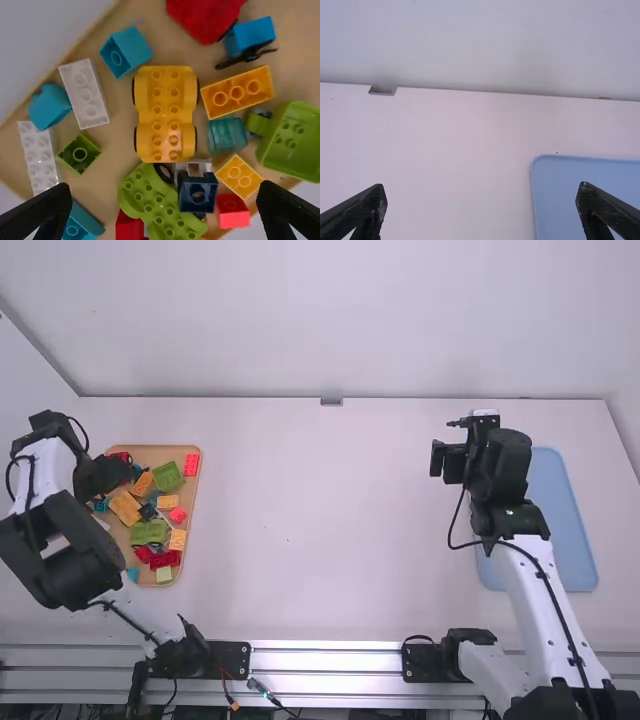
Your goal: Assemble lego blocks to make yellow taxi
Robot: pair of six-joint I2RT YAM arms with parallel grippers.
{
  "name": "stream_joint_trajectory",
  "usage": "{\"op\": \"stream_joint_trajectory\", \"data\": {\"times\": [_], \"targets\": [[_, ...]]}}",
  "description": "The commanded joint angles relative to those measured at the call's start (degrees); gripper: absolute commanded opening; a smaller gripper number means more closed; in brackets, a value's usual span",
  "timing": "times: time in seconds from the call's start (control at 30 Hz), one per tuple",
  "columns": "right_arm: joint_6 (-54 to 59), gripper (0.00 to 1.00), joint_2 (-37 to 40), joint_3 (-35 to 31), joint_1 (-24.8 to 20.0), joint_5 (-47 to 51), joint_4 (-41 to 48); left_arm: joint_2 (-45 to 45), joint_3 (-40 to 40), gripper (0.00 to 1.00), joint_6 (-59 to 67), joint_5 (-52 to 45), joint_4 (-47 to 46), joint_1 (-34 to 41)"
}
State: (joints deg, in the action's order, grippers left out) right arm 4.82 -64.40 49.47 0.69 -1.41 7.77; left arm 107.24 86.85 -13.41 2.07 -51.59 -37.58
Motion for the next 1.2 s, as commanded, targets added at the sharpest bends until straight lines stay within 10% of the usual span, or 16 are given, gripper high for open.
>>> {"op": "stream_joint_trajectory", "data": {"times": [0.0,1.17], "targets": [[0.1,0.99,-0.4,1.9,0.4,0.0,0.1,2.7,0.9,0.99,1.3,0.3,-0.2,-0.3],[0.2,0.99,-0.4,1.9,0.7,0.0,0.0,7.2,-15.3,0.81,5.2,-0.1,18.1,-0.3]]}}
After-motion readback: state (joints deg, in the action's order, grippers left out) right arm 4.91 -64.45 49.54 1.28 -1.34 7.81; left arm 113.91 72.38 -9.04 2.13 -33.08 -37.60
